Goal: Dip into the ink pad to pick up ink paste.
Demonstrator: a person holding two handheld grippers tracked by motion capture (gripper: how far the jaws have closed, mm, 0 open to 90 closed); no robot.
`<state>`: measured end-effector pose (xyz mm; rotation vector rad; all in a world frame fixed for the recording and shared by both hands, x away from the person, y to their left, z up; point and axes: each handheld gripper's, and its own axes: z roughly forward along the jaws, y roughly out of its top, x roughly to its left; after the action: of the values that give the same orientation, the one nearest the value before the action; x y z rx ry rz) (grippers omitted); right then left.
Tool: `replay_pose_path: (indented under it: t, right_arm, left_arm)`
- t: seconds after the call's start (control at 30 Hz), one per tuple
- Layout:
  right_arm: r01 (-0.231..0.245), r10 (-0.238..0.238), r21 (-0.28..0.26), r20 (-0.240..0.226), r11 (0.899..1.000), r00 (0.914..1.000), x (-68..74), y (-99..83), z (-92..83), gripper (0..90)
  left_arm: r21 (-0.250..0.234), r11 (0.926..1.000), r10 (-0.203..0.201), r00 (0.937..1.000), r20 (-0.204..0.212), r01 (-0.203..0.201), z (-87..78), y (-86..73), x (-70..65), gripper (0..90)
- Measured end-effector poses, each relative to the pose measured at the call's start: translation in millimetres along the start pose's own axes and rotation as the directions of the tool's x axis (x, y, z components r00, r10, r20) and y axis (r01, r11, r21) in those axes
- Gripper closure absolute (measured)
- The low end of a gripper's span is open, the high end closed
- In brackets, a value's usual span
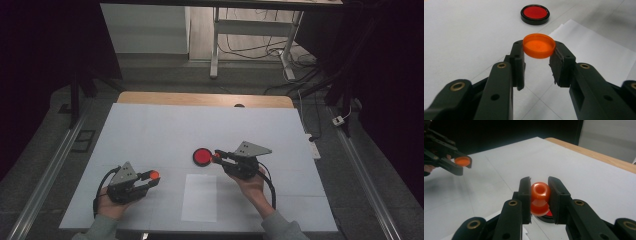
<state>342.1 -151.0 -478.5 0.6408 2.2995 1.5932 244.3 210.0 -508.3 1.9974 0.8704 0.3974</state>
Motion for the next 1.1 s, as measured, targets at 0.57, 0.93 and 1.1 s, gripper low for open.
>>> replay_pose_path:
  t: [0.57, 0.93, 1.1]
  right_arm:
    - [-0.013, 0.012, 0.059, 0.008, 0.998, 0.9999, -3.3, -2.9, 23.5, 72.7]
    - [-0.013, 0.012, 0.081, 0.009, 0.997, 0.9999, -8.4, -3.2, 36.7, 72.7]
    - [-0.016, 0.016, 0.088, 0.006, 0.996, 0.9999, -10.1, -3.3, 42.9, 72.6]
  left_arm:
    - [0.007, 1.0000, 0.003, 1.0000, 0.008, -0.004, 2.8, 3.0, 1.2, 65.5]
    - [0.022, 0.9997, 0.005, 0.9999, 0.014, -0.005, 5.2, 2.7, 1.1, 65.5]
    - [0.024, 0.9997, 0.008, 0.9999, 0.014, -0.008, 6.2, 3.1, 0.2, 65.5]
